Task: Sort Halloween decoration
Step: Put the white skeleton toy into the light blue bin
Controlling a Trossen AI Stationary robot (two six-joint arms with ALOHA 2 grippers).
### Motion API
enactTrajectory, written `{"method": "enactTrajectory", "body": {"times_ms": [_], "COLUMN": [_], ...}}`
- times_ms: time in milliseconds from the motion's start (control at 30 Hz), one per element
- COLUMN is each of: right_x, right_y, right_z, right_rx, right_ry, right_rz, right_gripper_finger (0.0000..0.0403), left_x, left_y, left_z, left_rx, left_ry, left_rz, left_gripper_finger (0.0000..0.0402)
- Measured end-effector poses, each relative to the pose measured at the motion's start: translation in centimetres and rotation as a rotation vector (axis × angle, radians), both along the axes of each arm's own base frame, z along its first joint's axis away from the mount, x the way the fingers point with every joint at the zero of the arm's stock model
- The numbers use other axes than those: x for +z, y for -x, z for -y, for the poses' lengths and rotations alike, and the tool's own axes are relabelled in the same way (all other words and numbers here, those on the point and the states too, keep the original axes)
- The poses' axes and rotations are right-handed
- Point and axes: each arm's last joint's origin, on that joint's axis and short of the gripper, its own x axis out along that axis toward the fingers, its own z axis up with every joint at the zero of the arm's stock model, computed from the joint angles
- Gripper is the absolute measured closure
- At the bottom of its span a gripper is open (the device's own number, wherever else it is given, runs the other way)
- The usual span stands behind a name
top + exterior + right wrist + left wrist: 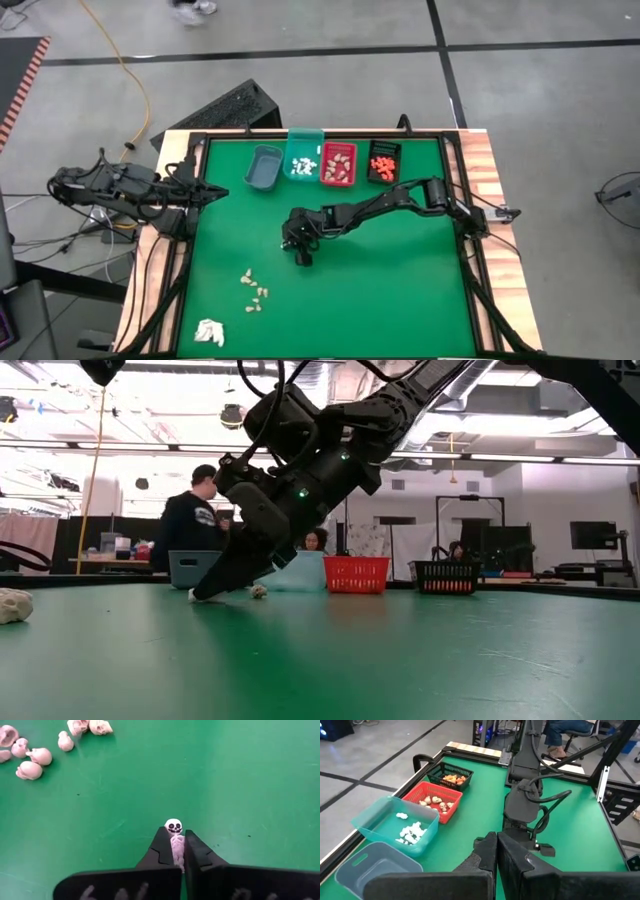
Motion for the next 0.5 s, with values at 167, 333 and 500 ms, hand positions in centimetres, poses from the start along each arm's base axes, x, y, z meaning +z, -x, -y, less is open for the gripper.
{"method": "enactTrajectory", "body": {"times_ms": [167, 333, 500], "right_x": [3.8, 7.9, 11.6], "right_y": [0.5, 1.7, 3.3], "right_z": [2.1, 5.1, 8.5], "right_rx": [-0.041, -0.111, -0.222], "right_ry": [0.002, 0.045, 0.082], "right_rz": [0.069, 0.138, 0.201], "right_gripper_finger": [0.0397, 0.0397, 0.0397], "left_x": [-0.1, -0.1, -0.1], "left_y": [0.0, 0.0, 0.0], "left_z": [0.0, 0.0, 0.0], "left_rx": [-0.001, 0.002, 0.003], "left_ry": [-0.005, 0.003, 0.017], "left_rz": [-0.008, -0.008, -0.005], "left_gripper_finger": [0.0401, 0.0401, 0.0401]}}
